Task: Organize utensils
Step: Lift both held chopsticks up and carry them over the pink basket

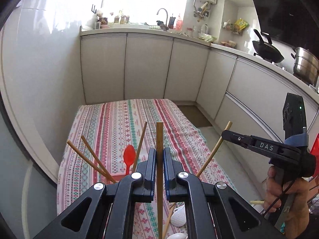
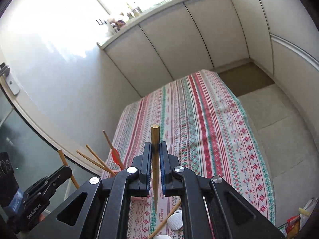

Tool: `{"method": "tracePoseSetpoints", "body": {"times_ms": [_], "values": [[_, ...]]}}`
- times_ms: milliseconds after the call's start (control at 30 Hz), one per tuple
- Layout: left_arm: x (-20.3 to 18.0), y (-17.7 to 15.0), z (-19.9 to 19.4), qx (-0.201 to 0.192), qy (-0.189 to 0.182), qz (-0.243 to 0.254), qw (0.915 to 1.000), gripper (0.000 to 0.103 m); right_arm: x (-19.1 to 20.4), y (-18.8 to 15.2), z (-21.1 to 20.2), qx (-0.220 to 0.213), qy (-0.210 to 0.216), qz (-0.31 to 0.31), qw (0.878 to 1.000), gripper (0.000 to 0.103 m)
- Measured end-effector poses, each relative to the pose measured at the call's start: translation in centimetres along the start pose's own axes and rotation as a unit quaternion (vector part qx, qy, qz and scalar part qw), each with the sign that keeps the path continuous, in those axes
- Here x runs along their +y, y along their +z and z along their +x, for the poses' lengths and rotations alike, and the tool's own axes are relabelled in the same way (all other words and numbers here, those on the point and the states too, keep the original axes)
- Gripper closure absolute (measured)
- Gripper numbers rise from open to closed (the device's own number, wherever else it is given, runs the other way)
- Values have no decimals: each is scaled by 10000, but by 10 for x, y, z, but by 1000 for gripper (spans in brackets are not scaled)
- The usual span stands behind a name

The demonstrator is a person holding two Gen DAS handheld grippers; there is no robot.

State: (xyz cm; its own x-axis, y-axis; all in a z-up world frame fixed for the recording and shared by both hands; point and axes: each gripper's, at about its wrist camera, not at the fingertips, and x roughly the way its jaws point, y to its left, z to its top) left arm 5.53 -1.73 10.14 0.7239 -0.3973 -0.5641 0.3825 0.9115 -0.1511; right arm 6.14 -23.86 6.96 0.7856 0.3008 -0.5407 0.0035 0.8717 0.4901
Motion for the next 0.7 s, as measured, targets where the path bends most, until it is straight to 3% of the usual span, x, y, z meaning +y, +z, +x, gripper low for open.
{"method": "tracePoseSetpoints", "body": {"times_ms": [267,500,700], "values": [[29,18,-28,-850,402,-318,9951,96,19,9,-12,-507,248,-176,9983,95],[51,28,-1,-1402,748,-525,9859,96,46,9,-6,-680,461,-390,9959,95],[57,21,22,-1787,1107,-228,9774,96,62,10,-2,-847,714,-427,9929,95]]}}
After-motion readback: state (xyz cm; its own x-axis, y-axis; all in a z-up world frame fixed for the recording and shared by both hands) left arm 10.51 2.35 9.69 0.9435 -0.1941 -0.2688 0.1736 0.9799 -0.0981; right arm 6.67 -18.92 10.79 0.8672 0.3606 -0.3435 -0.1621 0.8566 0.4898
